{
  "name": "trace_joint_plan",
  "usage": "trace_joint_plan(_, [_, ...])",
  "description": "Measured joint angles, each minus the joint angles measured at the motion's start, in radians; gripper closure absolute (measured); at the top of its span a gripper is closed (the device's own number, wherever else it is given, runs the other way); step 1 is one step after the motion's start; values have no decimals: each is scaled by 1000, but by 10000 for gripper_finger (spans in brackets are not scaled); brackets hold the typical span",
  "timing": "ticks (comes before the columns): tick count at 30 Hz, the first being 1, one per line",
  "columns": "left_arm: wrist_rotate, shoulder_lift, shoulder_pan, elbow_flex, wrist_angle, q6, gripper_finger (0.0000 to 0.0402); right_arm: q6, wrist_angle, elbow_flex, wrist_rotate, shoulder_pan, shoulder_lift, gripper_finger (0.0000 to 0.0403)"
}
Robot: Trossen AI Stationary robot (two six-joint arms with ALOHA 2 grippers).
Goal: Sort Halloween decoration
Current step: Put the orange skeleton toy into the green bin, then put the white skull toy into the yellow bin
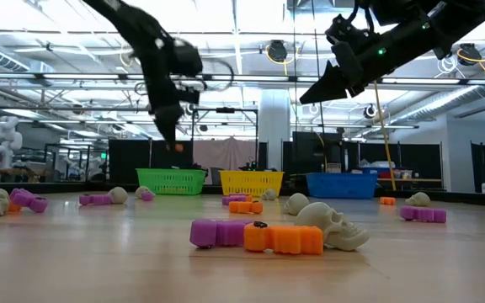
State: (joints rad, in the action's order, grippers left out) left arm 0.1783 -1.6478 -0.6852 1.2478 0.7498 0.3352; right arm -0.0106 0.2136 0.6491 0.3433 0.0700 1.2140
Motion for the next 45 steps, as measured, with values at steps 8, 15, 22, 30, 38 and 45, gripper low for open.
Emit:
trace_joint_plan(8, [-51, -212, -106, 68, -15, 72, 398, -6, 0, 0, 0, 0, 0, 403])
trace_joint_plan(15, [-70, -263, -162, 76, -96, 92, 398, -9, 0, 0, 0, 0, 0, 403])
trace_joint_plan(22, [-176, -264, -183, 76, -123, 96, 398, -9, 0, 0, 0, 0, 0, 403])
trace_joint_plan(30, [-166, -264, -184, 76, -124, 66, 335, -12, 0, 0, 0, 0, 0, 403])
trace_joint_plan(38, [-117, -241, -173, 76, -115, 11, 278, -46, 18, 0, -4, 0, 0, 403])
trace_joint_plan(45, [-118, -128, -138, 74, -110, -47, 334, -58, 28, 0, -4, 0, 0, 403])
